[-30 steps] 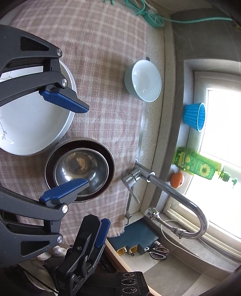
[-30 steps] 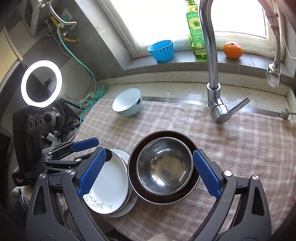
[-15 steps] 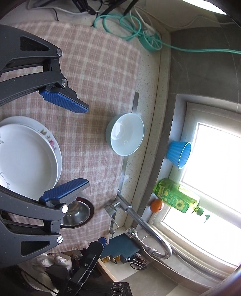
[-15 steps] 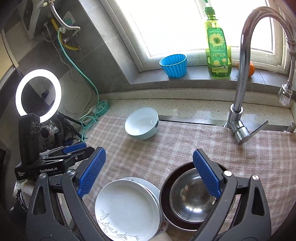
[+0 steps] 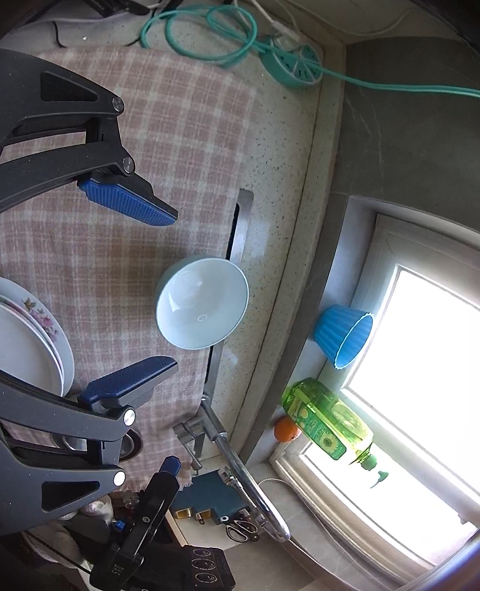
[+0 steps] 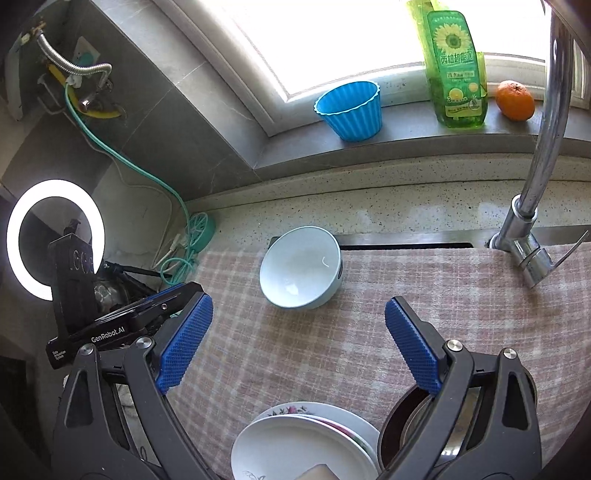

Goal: Organize plates and bowls
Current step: 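Move the left gripper to the pale blue bowl rim, then grasp the pale blue bowl rim with the left gripper and lift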

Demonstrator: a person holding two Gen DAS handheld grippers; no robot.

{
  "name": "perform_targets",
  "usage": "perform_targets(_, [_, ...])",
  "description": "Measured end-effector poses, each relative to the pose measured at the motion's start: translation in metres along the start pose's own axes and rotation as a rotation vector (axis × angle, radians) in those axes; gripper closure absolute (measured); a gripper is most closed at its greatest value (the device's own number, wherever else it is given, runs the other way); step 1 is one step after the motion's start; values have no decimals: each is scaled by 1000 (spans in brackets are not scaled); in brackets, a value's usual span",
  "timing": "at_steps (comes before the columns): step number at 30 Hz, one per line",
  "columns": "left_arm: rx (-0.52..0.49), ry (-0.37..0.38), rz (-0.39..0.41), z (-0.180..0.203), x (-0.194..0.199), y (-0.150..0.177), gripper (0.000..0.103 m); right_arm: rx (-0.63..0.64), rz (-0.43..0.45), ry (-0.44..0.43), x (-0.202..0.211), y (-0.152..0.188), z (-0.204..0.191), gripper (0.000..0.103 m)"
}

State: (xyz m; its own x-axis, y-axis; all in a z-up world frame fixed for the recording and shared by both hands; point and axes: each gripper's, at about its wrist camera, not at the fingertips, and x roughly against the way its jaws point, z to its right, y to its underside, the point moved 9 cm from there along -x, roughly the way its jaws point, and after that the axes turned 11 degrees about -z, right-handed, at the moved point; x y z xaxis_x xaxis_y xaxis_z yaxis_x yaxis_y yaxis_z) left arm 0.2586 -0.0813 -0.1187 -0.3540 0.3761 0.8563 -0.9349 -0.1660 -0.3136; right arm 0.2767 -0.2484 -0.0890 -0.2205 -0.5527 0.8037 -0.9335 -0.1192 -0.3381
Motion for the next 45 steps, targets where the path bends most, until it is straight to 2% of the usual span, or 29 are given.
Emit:
perform_targets(6, [90,79,-75,-14,-35,-18,33,-125,-73,-42,-36,-16,21,21])
perform_targets(8, [102,80,-95,-17,-46,-23,41,-168,-104,-63,-50,-19,27,28])
perform_targets(10, [101,75,-115,-19,-56,-25,45,-204,-131,-77,-64,-21,33,36])
perform_targets(13, [108,70,-134,-23,-67,-28,51,-235,-160,-84,-82,-22,38,42])
perform_targets(22, [106,71,-154,-31,-86,-30,64,-230,-205,-47,-115,-27,43,62])
perform_targets(26, [99,65,-162,-31,-94,-30,69,-233,-208,-22,-124,-30,48,66])
perform_targets(29, [95,61,-168,-32,-99,-30,78,-220,-215,-5,-131,-31,50,74])
perform_targets(32, [85,58,-173,-30,-104,-30,85,-210,-227,11,-140,-31,49,87])
perform_targets(36, [84,53,-168,-31,-106,-30,87,-186,-228,27,-143,-30,46,90])
perform_targets(45, [82,52,-131,-27,-91,-26,87,-163,-221,19,-129,-26,34,91])
